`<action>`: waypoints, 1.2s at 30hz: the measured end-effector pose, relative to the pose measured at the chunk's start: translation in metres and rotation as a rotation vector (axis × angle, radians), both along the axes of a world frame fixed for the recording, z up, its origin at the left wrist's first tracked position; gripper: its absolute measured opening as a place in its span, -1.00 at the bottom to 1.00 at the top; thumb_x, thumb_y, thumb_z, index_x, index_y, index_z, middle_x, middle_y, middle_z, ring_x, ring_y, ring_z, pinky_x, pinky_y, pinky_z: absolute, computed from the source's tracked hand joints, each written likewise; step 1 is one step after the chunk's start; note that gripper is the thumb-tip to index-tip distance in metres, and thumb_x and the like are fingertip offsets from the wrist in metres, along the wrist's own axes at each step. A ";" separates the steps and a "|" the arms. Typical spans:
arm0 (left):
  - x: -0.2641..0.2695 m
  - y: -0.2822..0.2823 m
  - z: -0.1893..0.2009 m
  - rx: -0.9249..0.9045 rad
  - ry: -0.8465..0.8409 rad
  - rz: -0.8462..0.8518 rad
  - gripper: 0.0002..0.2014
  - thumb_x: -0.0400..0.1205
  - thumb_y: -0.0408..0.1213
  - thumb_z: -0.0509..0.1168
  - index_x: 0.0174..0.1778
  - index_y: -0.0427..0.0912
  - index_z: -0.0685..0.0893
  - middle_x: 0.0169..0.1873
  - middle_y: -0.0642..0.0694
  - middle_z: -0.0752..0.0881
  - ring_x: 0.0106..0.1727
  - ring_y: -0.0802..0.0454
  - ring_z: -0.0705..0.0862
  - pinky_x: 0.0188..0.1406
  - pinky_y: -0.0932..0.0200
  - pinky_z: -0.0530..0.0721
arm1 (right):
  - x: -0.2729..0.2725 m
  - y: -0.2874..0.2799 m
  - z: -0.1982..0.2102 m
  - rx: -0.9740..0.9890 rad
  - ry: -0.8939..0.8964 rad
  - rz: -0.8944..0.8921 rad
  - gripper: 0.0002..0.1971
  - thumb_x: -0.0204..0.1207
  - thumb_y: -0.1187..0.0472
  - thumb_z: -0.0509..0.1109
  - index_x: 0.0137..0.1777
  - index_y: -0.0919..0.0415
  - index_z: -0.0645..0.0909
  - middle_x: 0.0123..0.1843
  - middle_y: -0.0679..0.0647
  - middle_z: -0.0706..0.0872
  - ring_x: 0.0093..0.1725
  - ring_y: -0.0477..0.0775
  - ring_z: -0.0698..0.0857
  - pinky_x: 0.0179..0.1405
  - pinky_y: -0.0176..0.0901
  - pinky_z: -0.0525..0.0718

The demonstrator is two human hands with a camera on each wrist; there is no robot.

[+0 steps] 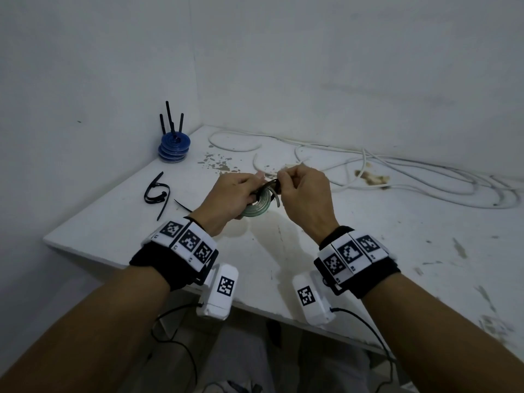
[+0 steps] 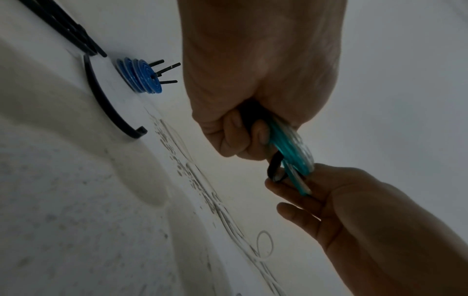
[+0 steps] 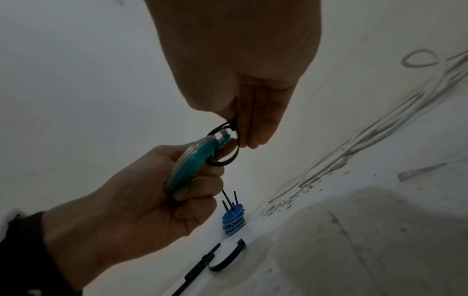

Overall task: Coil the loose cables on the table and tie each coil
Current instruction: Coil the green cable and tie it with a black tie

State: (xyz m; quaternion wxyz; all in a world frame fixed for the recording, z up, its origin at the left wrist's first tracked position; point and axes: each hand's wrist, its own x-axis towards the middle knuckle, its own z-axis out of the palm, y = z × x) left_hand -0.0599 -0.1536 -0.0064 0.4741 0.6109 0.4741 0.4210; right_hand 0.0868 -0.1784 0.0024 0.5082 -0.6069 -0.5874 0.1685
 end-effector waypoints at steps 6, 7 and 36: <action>0.000 -0.004 -0.003 0.061 -0.025 -0.004 -0.68 0.76 -0.06 0.23 -0.11 -0.12 0.82 -0.61 0.07 0.43 -0.50 0.08 0.29 -0.53 0.21 0.24 | 0.002 -0.006 -0.001 0.028 -0.037 -0.063 -0.79 0.67 0.11 0.30 -0.17 0.15 0.61 -0.28 -0.04 0.78 -0.24 -0.03 0.74 -0.12 -0.02 0.72; 0.001 -0.005 -0.003 0.083 -0.037 -0.008 -0.69 0.76 -0.08 0.23 -0.11 -0.11 0.82 -0.61 0.07 0.43 -0.50 0.07 0.29 -0.53 0.21 0.23 | 0.003 -0.004 -0.001 0.029 -0.029 -0.070 -0.80 0.67 0.11 0.29 -0.16 0.16 0.60 -0.27 -0.02 0.78 -0.22 -0.01 0.75 -0.10 0.01 0.72; 0.003 -0.002 -0.010 0.319 0.098 0.156 -0.30 0.58 0.28 0.14 -0.12 -0.41 0.75 -0.22 -0.37 0.78 -0.12 -0.34 0.74 -0.08 -0.29 0.70 | 0.010 -0.017 0.012 -0.299 0.331 0.272 -0.64 0.31 0.37 0.70 0.05 0.42 0.68 -0.22 0.21 0.86 -0.26 0.20 0.86 -0.16 0.02 0.85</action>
